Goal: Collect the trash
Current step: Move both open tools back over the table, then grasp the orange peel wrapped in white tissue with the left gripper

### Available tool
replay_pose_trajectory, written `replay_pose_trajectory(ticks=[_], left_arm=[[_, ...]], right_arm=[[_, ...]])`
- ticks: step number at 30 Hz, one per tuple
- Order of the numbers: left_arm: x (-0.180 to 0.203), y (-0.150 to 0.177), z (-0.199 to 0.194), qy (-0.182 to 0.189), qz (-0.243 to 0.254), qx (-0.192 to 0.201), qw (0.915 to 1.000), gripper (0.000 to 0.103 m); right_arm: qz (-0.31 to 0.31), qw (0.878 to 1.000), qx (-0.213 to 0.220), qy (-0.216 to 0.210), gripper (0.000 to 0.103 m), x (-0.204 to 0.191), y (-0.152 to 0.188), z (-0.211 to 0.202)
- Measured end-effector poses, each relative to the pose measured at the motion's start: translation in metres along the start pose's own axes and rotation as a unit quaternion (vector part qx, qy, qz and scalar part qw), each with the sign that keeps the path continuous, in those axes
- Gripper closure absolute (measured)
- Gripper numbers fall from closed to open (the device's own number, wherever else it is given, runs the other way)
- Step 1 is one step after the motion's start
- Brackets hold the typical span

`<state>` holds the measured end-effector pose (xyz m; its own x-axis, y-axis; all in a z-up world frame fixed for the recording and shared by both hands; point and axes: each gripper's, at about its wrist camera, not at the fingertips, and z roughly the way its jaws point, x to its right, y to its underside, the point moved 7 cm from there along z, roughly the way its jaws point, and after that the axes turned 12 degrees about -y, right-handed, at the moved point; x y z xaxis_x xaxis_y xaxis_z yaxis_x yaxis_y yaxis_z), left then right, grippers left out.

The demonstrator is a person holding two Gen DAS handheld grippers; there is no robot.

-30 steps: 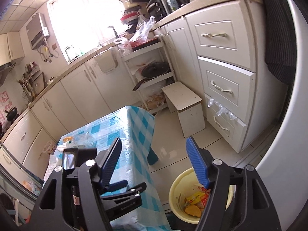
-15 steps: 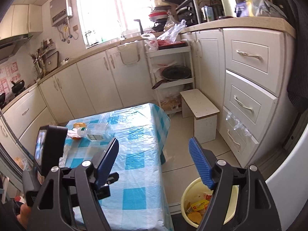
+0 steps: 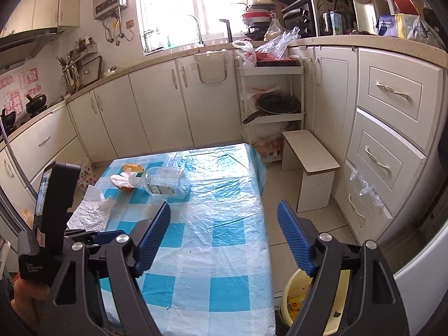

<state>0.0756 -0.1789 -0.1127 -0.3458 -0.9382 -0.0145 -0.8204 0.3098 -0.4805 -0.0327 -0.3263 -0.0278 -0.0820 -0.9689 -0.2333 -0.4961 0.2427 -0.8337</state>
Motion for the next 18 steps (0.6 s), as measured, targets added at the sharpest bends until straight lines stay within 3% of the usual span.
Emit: replay_pose_trajectory(ticks=[4,7,13,18], left_arm=[[-0.031,-0.004,0.009,-0.018,-0.031,-0.006,0.9993,0.041],[-0.070,-0.011,0.019,-0.028,-0.087,-0.017,0.9957,0.038],[-0.155,-0.025,0.043,-0.041,-0.224,-0.044,0.9726,0.036],[-0.188,-0.054,0.056,-0.071,-0.246,-0.040,0.9657,0.033]], right_arm=[[-0.004,1.000,-0.012,-0.006,0.027,-0.006,0.005,0.010],[-0.006,1.000,-0.019,-0.008,0.026,-0.009,0.008,0.017],[-0.001,1.000,-0.024,-0.019,0.025,-0.014,0.009,0.027],[0.008,0.999,-0.039,-0.033,0.025,-0.018,0.016,0.042]])
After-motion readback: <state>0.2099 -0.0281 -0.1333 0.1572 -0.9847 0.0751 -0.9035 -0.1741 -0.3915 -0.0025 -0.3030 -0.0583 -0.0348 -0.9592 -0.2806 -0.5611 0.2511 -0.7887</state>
